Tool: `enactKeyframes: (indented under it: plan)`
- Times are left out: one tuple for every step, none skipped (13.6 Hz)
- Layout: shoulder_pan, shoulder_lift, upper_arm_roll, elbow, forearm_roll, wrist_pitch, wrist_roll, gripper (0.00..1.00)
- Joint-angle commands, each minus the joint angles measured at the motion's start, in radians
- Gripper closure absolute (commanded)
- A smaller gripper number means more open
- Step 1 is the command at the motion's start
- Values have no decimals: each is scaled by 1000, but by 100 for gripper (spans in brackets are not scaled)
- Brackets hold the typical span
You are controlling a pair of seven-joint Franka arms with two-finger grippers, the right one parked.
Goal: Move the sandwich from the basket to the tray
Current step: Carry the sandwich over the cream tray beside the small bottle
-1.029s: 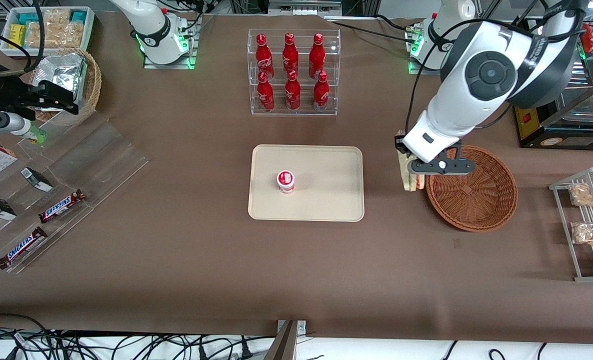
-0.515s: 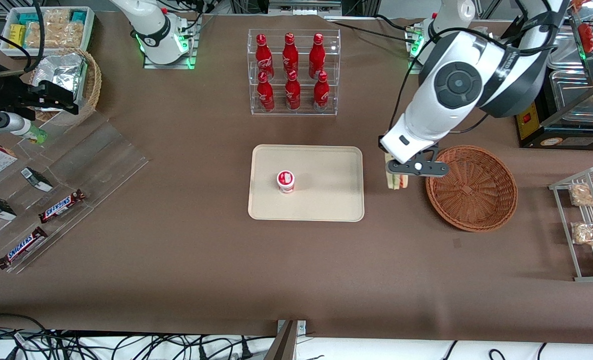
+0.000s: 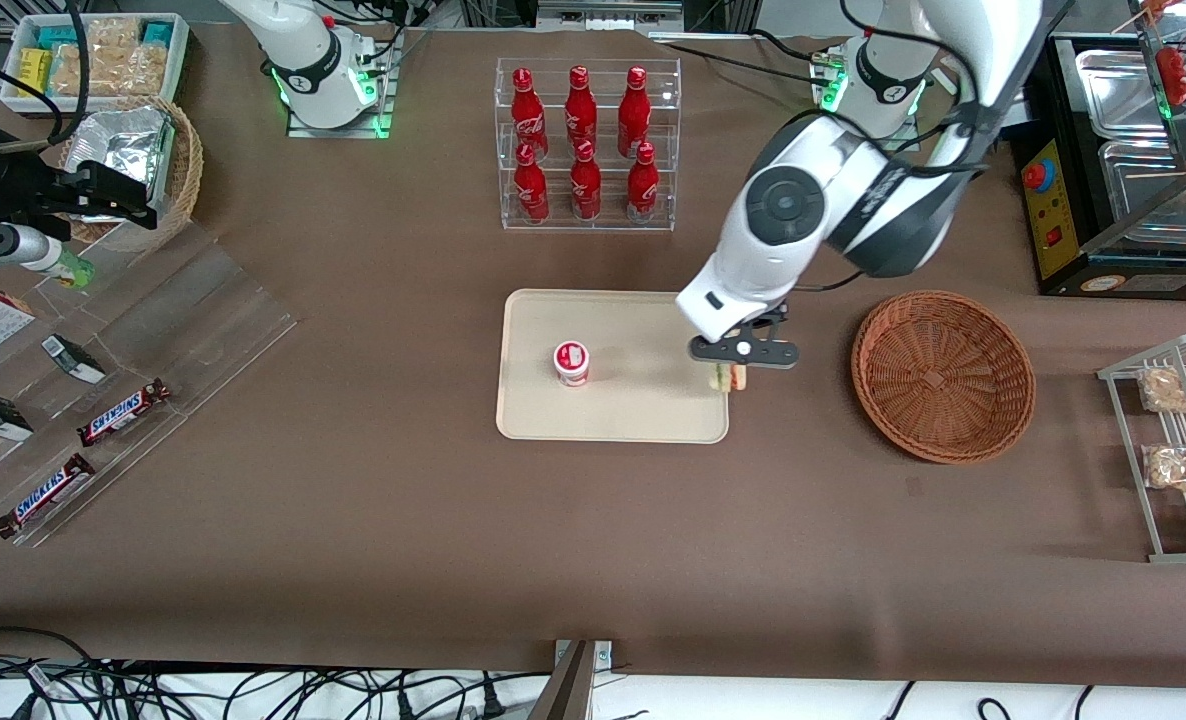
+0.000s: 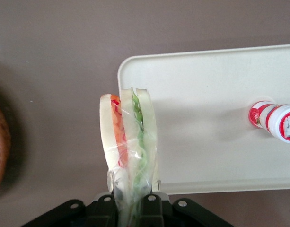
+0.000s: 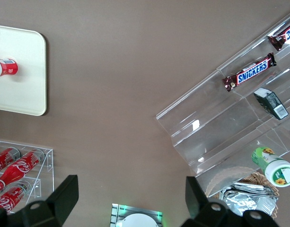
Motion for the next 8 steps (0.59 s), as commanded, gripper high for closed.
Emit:
enactKeyframes:
  plan:
    - [-50,87,0,27,77,44,-101,100]
    - [-61,113,0,27,100,72,-133,100]
    - [-72,133,0,27,108,87,-158,100]
    - [-77,149,0,27,110,89,-161,100]
    - [-77,166,0,27,116,89,-161,100]
    - [-84,184,0,27,142,96,-166,100]
    - [-98,199,2,27,154,106,-172,100]
    - [-100,216,3,29,167,110,-178,98]
